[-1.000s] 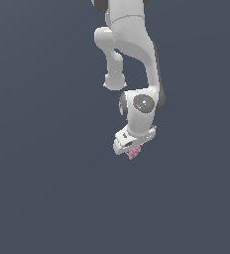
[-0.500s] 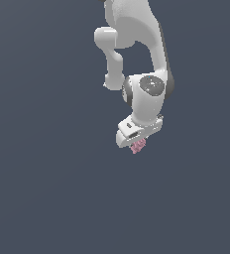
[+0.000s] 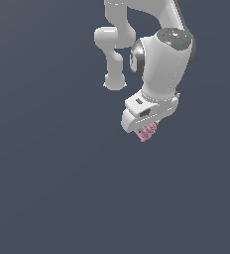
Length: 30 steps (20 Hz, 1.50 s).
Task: Pick up the object and move it to a goal position.
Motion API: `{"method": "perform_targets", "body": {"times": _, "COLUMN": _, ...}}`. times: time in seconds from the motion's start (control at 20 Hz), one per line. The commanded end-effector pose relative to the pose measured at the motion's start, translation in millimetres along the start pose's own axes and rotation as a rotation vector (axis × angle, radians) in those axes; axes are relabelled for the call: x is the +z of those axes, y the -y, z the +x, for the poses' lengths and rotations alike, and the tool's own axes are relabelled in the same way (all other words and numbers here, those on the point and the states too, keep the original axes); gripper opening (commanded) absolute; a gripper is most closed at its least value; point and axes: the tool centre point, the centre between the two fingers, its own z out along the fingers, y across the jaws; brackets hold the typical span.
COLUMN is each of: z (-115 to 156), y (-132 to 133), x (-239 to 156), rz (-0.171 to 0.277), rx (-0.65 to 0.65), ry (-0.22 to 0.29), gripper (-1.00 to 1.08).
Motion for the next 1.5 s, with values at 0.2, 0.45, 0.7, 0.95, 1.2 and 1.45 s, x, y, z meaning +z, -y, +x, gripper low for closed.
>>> {"method": "perform_targets", "body": {"times": 0.2, "z": 9.1, "y": 7.7, "x": -71.2, "rz": 0.001, "rx": 0.000, "ry": 0.001, "gripper": -1.00}}
{"method": "perform_targets", "body": {"times": 0.45, "z": 16.7, "y": 12.5, "x": -122.4, "rz": 0.001, "rx": 0.000, "ry": 0.001, "gripper": -1.00}}
{"method": "perform_targets", "body": {"times": 0.7, "z": 23.9, "y": 16.5, "x": -166.7, "rz": 0.001, "rx": 0.001, "ry": 0.001, "gripper": -1.00}}
{"method": "perform_targets", "body": {"times": 0.95, "z": 30.3, "y": 19.5, "x": -202.2, "rz": 0.001, "rx": 0.001, "ry": 0.001, "gripper": -1.00}}
{"method": "perform_targets", "body": {"times": 1.2, "z": 35.3, "y": 21.7, "x": -227.3, "rz": 0.001, "rx": 0.001, "ry": 0.001, "gripper": -1.00}}
{"method": "perform_targets", "body": {"times": 1.45, "z": 38.8, "y": 22.6, "x": -242.6, "rz": 0.001, "rx": 0.002, "ry": 0.001, "gripper": -1.00}}
